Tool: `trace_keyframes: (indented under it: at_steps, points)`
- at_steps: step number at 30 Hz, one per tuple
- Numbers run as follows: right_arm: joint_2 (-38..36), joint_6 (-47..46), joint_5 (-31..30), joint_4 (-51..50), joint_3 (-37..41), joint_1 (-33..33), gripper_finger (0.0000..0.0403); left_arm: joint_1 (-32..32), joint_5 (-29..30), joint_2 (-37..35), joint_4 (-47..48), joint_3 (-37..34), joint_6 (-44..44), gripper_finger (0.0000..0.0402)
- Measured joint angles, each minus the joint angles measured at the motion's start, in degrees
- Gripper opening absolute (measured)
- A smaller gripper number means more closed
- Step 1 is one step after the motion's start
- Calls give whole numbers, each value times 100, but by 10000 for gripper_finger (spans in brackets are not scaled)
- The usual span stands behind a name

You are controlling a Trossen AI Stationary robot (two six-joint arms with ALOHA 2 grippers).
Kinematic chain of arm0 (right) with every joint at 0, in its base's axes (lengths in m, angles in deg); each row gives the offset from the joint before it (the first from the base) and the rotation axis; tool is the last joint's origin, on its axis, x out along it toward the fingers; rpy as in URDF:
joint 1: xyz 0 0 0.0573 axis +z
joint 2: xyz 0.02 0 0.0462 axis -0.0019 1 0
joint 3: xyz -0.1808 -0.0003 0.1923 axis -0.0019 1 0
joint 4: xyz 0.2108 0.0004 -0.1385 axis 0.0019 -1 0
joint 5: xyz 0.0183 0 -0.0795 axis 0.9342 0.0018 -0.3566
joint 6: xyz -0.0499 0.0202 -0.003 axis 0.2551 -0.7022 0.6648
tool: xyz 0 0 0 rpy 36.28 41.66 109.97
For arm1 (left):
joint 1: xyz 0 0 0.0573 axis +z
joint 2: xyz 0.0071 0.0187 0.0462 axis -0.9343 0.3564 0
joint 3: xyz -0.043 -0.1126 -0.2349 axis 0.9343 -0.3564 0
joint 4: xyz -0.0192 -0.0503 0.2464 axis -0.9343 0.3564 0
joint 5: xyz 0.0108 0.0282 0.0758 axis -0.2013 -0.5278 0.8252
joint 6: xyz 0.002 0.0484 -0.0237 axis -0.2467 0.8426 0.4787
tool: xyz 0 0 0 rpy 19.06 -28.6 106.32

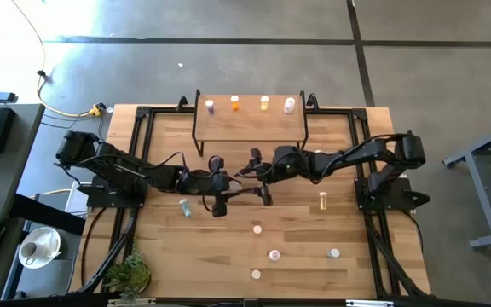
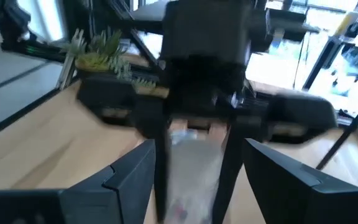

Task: Pick and place medicine bottles onto shelf by color
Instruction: Put the top white pill bottle on the shelf aligned with the other white pill bottle

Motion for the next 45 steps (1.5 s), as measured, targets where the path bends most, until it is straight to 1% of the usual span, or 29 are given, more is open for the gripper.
trace_keyframes:
  at_steps: [7, 10, 14, 22, 26, 35, 39, 43, 45]
  points:
    - [186, -167, 11, 2, -122, 0, 232, 0, -11, 286, 6, 220, 2, 148]
    - [202, -172, 18, -113, -124, 0, 232, 4, -2, 276, 10, 260, 2, 148]
    - [203, -294, 26, -278, -126, 0, 232, 65, 197, 262, -2, 268, -52, 148]
    - [201, -319, -61, -314, -137, -7, 230, 311, 92, 245, -19, 268, -92, 148]
    - [198, -307, -296, -596, -250, -1, 207, 343, -36, 245, -24, 266, -104, 148]
    - [187, -309, -354, -1019, -440, -4, 135, 341, -42, 245, -61, 259, -110, 148]
    - [185, -323, -356, -1095, -448, -4, 125, 341, -44, 249, -63, 257, -263, 157]
    - [187, -317, -396, -1197, -446, -2, 125, 343, -46, 249, -49, 257, -345, 172]
    - [192, -367, -400, -1266, -439, -2, 125, 342, -46, 249, -10, 257, -538, 182]
